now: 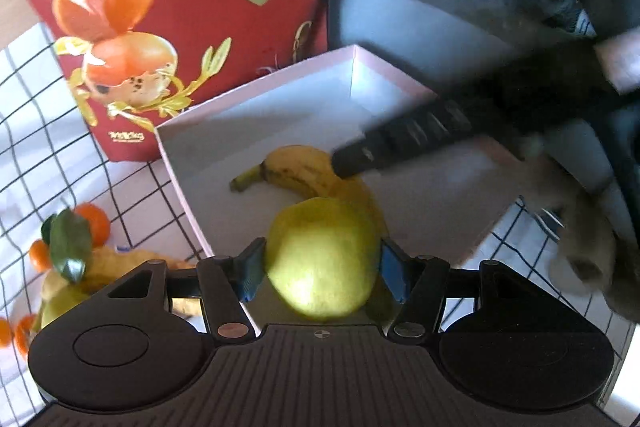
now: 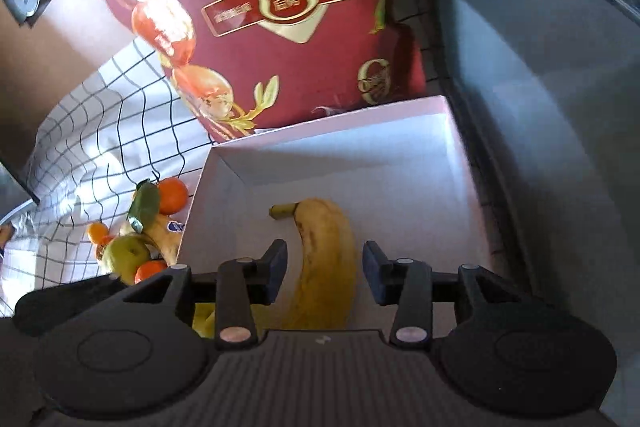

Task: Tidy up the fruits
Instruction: 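Lower the banana and pear into the box and open both grippers, then move the left gripper to a mandarin orange and grasp it, then hold the mandarin in the left gripper while the right gripper grasps another green pear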

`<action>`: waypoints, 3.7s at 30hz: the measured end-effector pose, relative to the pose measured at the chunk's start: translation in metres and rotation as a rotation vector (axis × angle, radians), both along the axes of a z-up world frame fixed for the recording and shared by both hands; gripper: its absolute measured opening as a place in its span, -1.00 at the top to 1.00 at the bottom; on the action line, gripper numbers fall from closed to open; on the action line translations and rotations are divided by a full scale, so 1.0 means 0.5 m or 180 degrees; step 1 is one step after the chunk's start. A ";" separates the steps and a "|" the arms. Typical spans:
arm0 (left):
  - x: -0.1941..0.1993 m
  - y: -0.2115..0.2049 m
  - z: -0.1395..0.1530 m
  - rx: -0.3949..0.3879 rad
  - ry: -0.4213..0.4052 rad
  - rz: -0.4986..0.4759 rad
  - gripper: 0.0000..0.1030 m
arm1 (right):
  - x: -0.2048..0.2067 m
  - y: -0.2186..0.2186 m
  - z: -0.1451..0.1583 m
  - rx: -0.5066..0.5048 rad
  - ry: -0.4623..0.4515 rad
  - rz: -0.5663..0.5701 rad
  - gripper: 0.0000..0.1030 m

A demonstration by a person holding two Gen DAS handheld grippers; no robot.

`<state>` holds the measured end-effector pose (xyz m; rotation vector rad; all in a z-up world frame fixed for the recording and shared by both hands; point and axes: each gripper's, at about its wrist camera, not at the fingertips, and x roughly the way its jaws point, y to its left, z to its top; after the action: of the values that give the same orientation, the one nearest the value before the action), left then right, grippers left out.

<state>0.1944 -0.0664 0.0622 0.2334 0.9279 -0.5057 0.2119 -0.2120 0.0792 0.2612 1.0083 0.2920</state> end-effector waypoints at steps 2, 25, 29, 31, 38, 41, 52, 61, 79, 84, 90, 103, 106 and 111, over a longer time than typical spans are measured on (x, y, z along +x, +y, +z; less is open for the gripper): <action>0.033 0.009 0.000 -0.0107 0.0224 0.0032 -0.27 | -0.008 0.000 -0.004 -0.0054 0.0001 -0.0001 0.18; 0.059 -0.012 0.001 0.0136 0.0370 -0.0132 -0.28 | -0.014 0.028 -0.031 -0.0422 -0.0122 0.0056 0.17; 0.087 -0.004 0.000 0.0144 0.0419 -0.0114 -0.27 | -0.012 0.025 -0.033 -0.0424 -0.0115 -0.0033 0.17; 0.091 -0.003 0.009 0.0164 0.0366 -0.0059 -0.21 | -0.012 0.020 -0.030 -0.0397 -0.0125 -0.0095 0.17; 0.038 0.060 0.088 -0.0277 0.0126 0.0117 -0.17 | -0.036 -0.002 0.008 -0.0419 -0.0307 -0.0225 0.17; -0.008 0.136 0.120 -0.0722 -0.0055 0.0428 -0.17 | -0.054 -0.007 0.019 -0.0400 -0.0358 -0.0238 0.17; -0.204 0.451 0.101 -0.0586 -0.0448 0.1788 -0.15 | -0.177 0.065 0.049 -0.0543 -0.0730 0.0297 0.08; -0.279 0.488 0.035 -0.0555 -0.0155 0.1910 -0.15 | -0.250 0.117 0.039 -0.0554 -0.0820 0.0510 0.05; -0.261 0.420 -0.036 -0.0255 0.0136 0.1933 -0.15 | -0.354 0.163 0.014 -0.0783 -0.0788 0.0652 0.00; -0.249 0.411 -0.049 -0.0267 0.0136 0.1897 -0.10 | -0.369 0.161 0.010 -0.0773 -0.0787 0.0694 -0.06; -0.246 0.407 -0.056 -0.0199 0.0089 0.1873 0.00 | -0.372 0.187 0.010 -0.0849 -0.0850 0.0821 -0.08; -0.360 0.465 -0.004 -0.0711 0.0001 0.1983 0.00 | -0.301 0.357 0.029 -0.1148 -0.1386 0.1462 -0.08; -0.383 0.488 0.005 -0.0760 -0.0005 0.2050 0.00 | -0.260 0.401 0.028 -0.1085 -0.1412 0.1650 -0.08; -0.403 0.528 -0.001 -0.0870 0.0053 0.2150 0.00 | -0.144 0.449 0.026 -0.0875 -0.1206 0.1615 -0.09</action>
<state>-0.0073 0.1975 0.0619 -0.3291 0.8803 -0.0035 0.1397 0.0125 0.0924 -0.2997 0.7133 0.6307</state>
